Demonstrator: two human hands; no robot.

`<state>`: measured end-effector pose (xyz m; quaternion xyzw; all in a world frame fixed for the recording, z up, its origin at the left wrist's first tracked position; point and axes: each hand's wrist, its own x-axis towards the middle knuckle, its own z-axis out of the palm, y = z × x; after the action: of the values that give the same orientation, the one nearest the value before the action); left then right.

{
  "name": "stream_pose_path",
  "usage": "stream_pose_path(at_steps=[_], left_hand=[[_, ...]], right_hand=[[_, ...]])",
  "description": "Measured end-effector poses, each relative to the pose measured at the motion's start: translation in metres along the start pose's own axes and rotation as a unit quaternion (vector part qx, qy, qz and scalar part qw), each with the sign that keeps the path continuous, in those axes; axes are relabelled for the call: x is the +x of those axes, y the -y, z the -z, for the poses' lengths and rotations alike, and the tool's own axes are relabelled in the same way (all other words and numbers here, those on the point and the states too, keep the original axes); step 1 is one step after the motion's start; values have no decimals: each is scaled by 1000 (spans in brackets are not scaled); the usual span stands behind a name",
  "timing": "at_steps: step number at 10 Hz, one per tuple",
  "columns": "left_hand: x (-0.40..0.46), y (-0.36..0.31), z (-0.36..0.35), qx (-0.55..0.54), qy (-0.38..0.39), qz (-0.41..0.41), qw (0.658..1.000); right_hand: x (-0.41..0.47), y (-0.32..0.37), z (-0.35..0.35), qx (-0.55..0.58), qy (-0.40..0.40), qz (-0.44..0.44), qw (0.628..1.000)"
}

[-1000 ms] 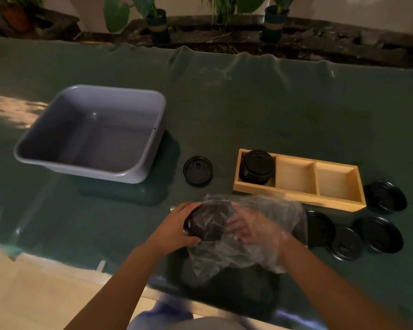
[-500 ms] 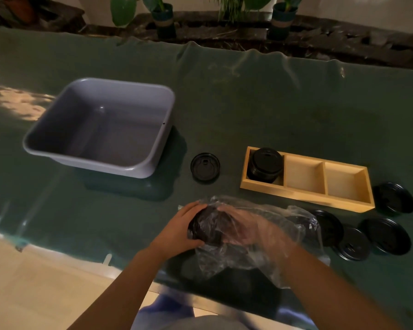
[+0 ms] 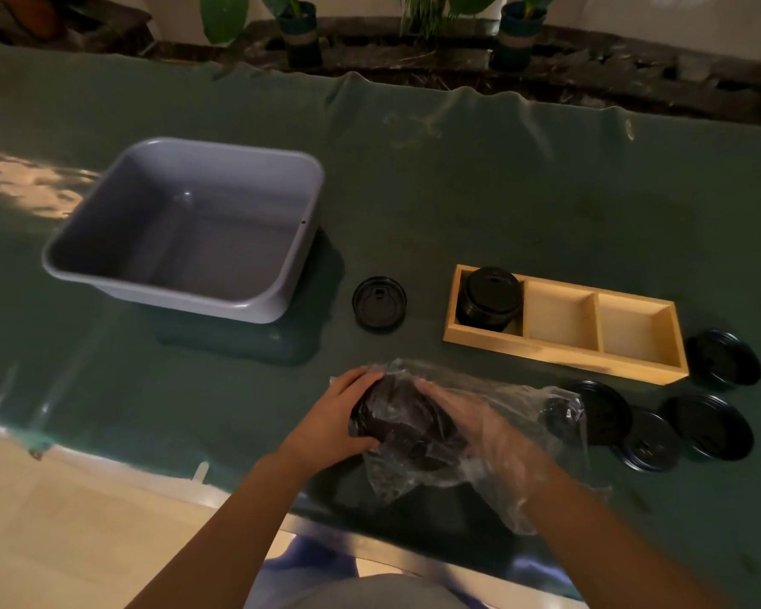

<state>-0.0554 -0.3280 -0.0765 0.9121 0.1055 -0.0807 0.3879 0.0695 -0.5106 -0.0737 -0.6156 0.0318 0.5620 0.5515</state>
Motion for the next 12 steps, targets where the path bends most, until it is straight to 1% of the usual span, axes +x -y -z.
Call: stream_pose_path(at_steps=[1, 2, 3, 4, 5, 6, 7, 8, 9, 10, 11, 12], left_hand=[[0, -1, -3, 15, 0, 5, 1000], [1, -2, -5, 21, -4, 0, 1000], [-1, -1, -6, 22, -6, -1, 1000], [-3, -2, -7, 17, -8, 0, 1000], [-4, -2, -5, -14, -27, 15, 999], [-4, -3, -3, -28, -33, 15, 999], [-5, -4, -3, -17, -20, 19, 999], [-5, -5, -4, -5, -12, 18, 1000], [-4, -6, -5, 8, -9, 15, 1000], [-5, -5, -6, 6, -18, 19, 1000], [-7, -6, -8, -2, -21, 19, 1000], [-7, -8, -9, 1, -25, 17, 1000]], right_hand=[[-5, 6, 0, 4, -2, 14, 1000], [-2, 9, -1, -33, -35, 8, 999], [6, 6, 0, 7, 25, 7, 1000], [7, 1, 3, 21, 45, 6, 999], [10, -8, 4, 37, 49, -13, 998], [7, -14, 9, 60, 53, -13, 997], [2, -16, 13, 36, 16, -19, 999], [0, -14, 8, 19, -4, -17, 1000], [-13, -6, 0, 0, 33, -16, 999], [-21, 2, 7, -43, 23, -23, 999], [-33, 19, 21, -153, -15, -114, 981], [-40, 27, 35, -210, -31, -131, 968]])
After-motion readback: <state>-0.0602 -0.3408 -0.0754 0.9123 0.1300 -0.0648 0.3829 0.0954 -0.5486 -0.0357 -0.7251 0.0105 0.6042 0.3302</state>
